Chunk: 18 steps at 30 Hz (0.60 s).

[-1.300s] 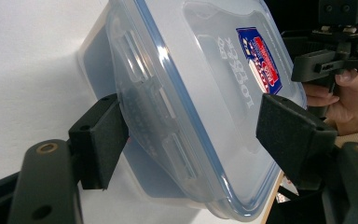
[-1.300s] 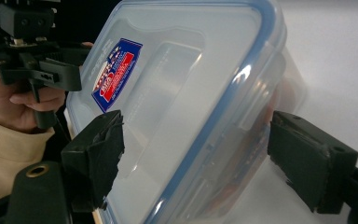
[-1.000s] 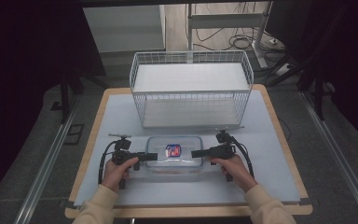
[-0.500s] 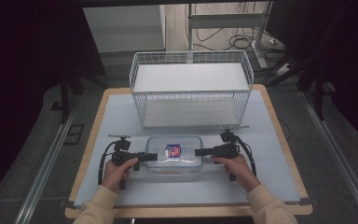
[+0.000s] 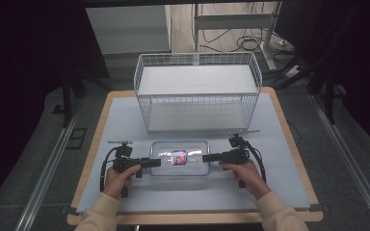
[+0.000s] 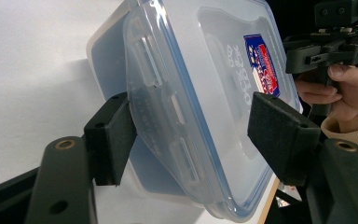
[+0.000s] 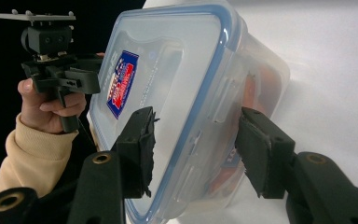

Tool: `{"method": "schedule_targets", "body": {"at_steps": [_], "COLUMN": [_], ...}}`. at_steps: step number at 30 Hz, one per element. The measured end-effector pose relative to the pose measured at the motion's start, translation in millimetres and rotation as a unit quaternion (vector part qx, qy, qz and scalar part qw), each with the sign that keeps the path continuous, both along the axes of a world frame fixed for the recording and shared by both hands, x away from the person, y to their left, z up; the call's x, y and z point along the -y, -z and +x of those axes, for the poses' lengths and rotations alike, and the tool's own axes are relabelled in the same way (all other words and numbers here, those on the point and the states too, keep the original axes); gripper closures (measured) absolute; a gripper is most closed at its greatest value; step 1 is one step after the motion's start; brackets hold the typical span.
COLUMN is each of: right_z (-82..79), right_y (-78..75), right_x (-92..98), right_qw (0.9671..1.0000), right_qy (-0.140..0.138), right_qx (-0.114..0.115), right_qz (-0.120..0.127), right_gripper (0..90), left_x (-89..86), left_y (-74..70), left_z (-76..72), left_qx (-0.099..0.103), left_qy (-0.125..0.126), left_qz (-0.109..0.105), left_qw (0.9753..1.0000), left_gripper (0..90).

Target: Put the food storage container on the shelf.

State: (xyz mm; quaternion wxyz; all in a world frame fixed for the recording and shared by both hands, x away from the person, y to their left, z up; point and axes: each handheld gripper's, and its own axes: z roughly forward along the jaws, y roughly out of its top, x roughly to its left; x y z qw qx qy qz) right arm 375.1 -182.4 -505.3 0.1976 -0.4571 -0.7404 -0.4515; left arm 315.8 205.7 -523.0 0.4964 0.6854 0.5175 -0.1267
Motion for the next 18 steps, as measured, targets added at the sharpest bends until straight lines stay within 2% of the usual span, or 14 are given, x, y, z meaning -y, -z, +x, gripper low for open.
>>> {"method": "schedule_targets", "body": {"at_steps": [8, 9, 18], "right_z": [-7.9, -11.6, -18.4], "right_y": [-2.8, -3.9, -5.6], "right_x": [1.2, 1.8, 3.2], "right_qw": [0.9998, 0.9995, 0.9989], "right_qy": [-0.006, -0.008, -0.014], "right_qx": [0.021, 0.03, 0.045], "right_qz": [0.001, 0.001, 0.001], "right_gripper": [50.5, 51.1, 52.4], "left_x": [-5.3, -6.2, -9.8], "left_y": [-0.5, -0.9, -0.8], "left_z": [-7.7, -8.6, -12.3], "left_qx": [0.018, 0.019, 0.027], "left_qy": [0.01, 0.012, 0.017], "left_qz": [-0.008, -0.01, -0.019], "left_qw": [0.9998, 0.9997, 0.9993], "left_gripper": [39.0, 40.8, 44.6]}}
